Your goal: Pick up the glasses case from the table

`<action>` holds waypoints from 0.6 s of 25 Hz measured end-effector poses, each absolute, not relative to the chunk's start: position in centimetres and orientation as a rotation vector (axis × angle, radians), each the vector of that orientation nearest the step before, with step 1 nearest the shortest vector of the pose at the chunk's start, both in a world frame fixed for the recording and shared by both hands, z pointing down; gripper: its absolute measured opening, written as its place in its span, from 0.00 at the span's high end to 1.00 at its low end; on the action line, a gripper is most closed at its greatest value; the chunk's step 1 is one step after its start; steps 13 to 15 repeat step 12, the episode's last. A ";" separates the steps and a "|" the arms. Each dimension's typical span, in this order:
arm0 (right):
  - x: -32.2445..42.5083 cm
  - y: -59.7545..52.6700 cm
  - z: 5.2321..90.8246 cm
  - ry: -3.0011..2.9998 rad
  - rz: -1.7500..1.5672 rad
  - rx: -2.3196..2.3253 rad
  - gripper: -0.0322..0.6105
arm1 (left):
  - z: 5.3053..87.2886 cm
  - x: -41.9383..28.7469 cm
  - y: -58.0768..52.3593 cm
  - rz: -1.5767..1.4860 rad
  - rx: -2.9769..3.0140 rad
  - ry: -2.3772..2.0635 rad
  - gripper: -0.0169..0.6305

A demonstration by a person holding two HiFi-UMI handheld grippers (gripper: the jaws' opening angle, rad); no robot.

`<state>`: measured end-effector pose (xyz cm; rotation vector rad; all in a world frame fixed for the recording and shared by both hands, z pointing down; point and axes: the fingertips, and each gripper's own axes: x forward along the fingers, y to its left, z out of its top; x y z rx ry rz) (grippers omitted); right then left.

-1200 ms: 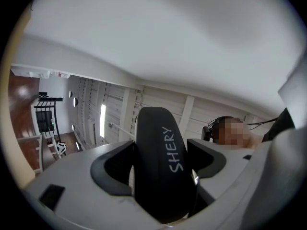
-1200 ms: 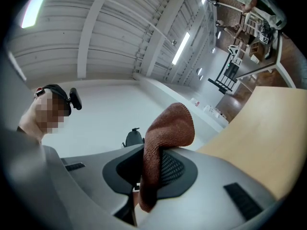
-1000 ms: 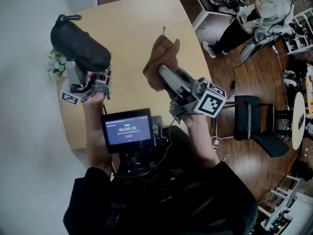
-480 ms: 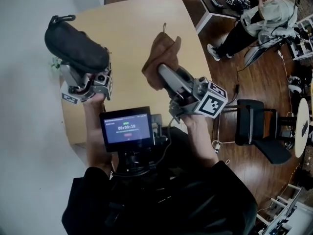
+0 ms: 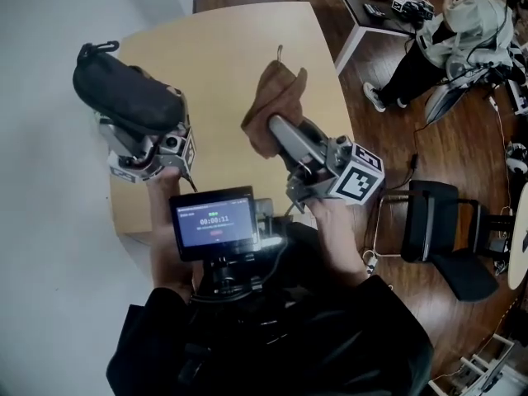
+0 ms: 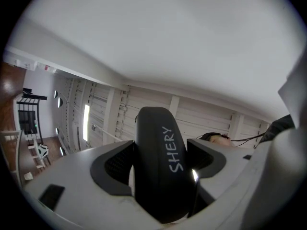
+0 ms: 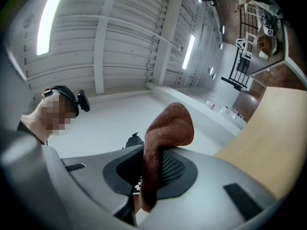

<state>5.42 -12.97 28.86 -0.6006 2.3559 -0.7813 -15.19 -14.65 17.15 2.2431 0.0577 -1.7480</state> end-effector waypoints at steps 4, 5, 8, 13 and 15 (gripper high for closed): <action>7.5 -13.0 28.9 2.351 -0.782 -0.559 0.86 | 16.9 -12.9 -14.1 -1.727 2.282 0.009 0.42; 8.0 -13.0 29.0 2.345 -0.785 -0.543 0.86 | 17.0 -12.4 -14.1 -1.723 2.289 0.004 0.42; 8.7 -12.6 28.7 2.317 -0.804 -0.460 0.86 | 16.9 -10.9 -13.7 -1.712 2.307 -0.005 0.42; 10.9 -12.4 29.3 2.341 -0.785 -0.495 0.86 | 17.0 -9.1 -12.9 -1.709 2.317 -0.027 0.42; 10.9 -12.4 29.3 2.341 -0.785 -0.495 0.86 | 17.0 -9.1 -12.9 -1.709 2.317 -0.027 0.42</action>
